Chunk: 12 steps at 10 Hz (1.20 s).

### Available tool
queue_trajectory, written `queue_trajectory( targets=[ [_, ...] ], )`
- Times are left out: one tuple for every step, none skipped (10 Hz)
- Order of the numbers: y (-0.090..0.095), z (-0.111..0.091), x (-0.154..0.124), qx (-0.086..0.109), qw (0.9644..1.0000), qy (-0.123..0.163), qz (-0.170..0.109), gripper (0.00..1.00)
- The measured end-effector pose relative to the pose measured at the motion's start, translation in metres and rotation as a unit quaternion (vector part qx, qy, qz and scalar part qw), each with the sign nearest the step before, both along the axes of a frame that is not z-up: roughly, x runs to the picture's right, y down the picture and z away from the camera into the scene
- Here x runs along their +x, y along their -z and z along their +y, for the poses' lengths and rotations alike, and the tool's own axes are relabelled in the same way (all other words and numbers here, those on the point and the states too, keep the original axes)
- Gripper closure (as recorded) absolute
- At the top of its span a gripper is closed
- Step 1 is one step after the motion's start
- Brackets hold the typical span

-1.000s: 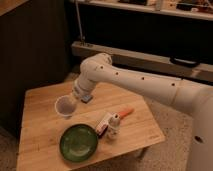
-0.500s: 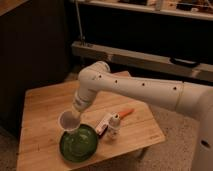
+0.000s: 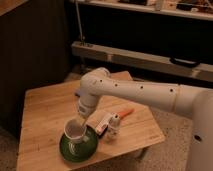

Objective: Place the ceramic cup in the ceramic bowl

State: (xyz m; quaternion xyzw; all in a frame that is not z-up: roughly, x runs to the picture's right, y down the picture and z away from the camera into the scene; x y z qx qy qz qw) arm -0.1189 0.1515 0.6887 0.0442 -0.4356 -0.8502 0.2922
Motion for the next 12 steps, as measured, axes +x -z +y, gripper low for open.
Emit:
queue_trajectory(
  targets=[
    [0.005,0.005,0.002,0.0,0.9999,0.011,0.001,0.43],
    [0.008,0.011,0.001,0.002,0.9998,0.02,0.0,0.33],
    [0.009,0.018,0.002,0.002,0.9997,0.023,-0.002,0.24],
    [0.009,0.03,0.0,-0.003,0.9997,0.025,-0.006,0.2],
    [0.009,0.039,-0.006,-0.008,0.9995,0.028,-0.013,0.2],
    [0.009,0.042,-0.011,-0.012,0.9993,0.03,-0.017,0.2],
    [0.008,0.042,-0.014,-0.016,0.9992,0.029,-0.021,0.2],
    [0.009,0.041,-0.014,-0.017,0.9992,0.028,-0.023,0.2],
    [0.011,0.037,-0.015,-0.014,0.9993,0.024,-0.025,0.2],
    [0.015,0.027,-0.012,0.002,0.9997,0.009,-0.022,0.2],
    [0.017,0.017,-0.008,0.021,0.9996,-0.009,-0.015,0.2],
    [0.022,0.004,-0.001,0.056,0.9978,-0.036,-0.003,0.2]
  ],
)
